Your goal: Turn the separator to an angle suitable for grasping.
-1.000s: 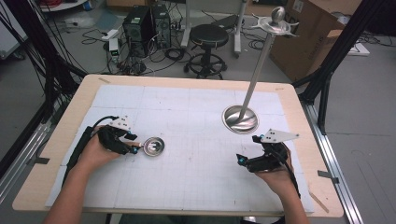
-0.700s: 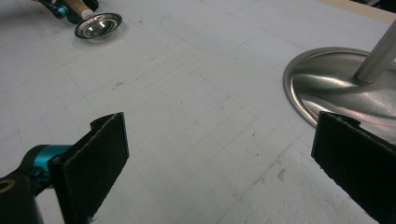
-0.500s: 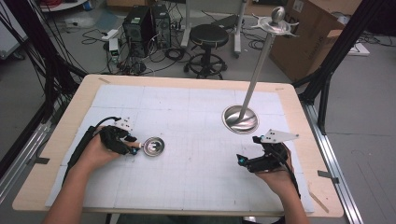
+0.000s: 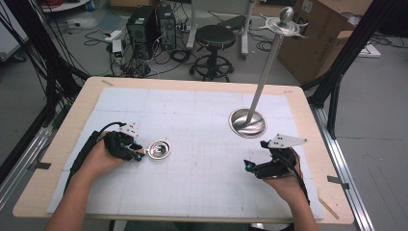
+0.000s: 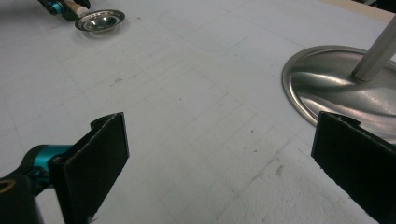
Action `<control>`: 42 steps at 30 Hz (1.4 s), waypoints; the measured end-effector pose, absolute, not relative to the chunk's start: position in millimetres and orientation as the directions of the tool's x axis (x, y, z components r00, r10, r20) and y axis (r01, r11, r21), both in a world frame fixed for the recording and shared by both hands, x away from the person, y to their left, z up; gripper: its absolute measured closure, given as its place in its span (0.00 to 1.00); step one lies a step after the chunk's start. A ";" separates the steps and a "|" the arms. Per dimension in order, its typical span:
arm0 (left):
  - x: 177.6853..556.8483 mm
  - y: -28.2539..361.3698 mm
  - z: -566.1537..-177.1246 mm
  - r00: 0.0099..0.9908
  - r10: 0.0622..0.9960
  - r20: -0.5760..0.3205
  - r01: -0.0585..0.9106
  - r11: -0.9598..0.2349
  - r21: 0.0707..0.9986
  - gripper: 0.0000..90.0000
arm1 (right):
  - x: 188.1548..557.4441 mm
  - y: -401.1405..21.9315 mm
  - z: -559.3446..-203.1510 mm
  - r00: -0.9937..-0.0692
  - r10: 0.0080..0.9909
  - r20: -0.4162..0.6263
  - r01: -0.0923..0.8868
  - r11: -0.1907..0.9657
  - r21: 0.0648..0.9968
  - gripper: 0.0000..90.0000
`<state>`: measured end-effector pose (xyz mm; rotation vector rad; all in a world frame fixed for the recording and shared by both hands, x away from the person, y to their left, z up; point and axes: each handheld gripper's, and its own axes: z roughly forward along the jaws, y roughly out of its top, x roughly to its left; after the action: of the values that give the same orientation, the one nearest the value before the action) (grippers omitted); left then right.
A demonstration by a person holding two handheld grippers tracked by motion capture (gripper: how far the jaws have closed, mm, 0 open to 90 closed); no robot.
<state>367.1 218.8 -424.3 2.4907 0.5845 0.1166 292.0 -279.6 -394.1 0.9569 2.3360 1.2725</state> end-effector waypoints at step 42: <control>351.6 173.5 -426.0 0.937 0.341 -0.073 0.317 -0.747 0.584 0.76 | 289.1 -281.6 -386.5 -0.731 0.682 0.032 0.389 0.378 0.840 0.03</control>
<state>351.6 173.5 -426.0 2.4694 0.4656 0.0508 289.1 -281.6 -386.5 0.9389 2.3225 1.2841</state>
